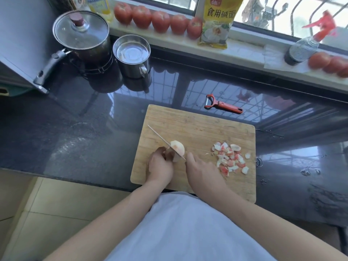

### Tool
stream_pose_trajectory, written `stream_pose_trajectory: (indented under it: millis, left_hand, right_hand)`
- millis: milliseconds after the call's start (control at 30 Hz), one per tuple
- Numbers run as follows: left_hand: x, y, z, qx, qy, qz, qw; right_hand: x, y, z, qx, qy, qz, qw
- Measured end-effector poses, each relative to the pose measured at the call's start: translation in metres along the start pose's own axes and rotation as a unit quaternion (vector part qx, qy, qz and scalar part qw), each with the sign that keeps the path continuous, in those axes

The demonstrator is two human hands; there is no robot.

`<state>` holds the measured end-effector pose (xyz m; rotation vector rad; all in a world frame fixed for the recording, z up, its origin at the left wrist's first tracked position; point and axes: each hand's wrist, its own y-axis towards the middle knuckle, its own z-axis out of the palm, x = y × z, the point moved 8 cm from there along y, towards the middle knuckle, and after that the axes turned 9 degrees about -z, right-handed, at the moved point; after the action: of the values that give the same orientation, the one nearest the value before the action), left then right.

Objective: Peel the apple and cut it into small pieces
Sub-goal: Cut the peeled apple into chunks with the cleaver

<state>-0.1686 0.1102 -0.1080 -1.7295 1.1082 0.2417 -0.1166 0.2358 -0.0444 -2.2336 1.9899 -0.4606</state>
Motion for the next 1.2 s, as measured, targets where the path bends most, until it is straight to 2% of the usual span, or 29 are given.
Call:
stream_pose_trajectory:
  millis: [233,333,467,567,667,833,1200]
  left_hand:
    - [0.001,0.001,-0.001,0.022,-0.016,0.004,1.000]
    - [0.008,0.012,-0.006,0.026,-0.015,-0.025,0.999]
    - [0.019,0.020,-0.020,-0.013,-0.056,-0.074,0.996]
    - [0.017,0.014,-0.026,-0.049,-0.108,-0.054,0.992]
    - [0.005,0.015,-0.027,-0.055,-0.113,-0.014,0.992]
    - [-0.003,0.030,-0.033,-0.072,-0.133,-0.008,0.988]
    - [-0.007,0.048,-0.043,-0.070,-0.010,0.036,0.997]
  right_hand:
    - [-0.022,-0.035,0.015,0.033,-0.008,0.023,0.999]
    - [-0.013,-0.022,0.016,0.047,-0.024,0.001,0.999]
    - [0.005,0.009,-0.011,0.017,-0.019,-0.024,0.999]
    - [0.009,0.029,-0.026,0.011,-0.004,-0.039,0.999]
    - [0.010,0.044,-0.028,0.023,0.020,-0.047,0.998]
    - [0.013,0.065,-0.028,0.026,0.055,-0.029,0.998]
    - [0.013,0.069,-0.013,0.009,0.043,-0.017,0.999]
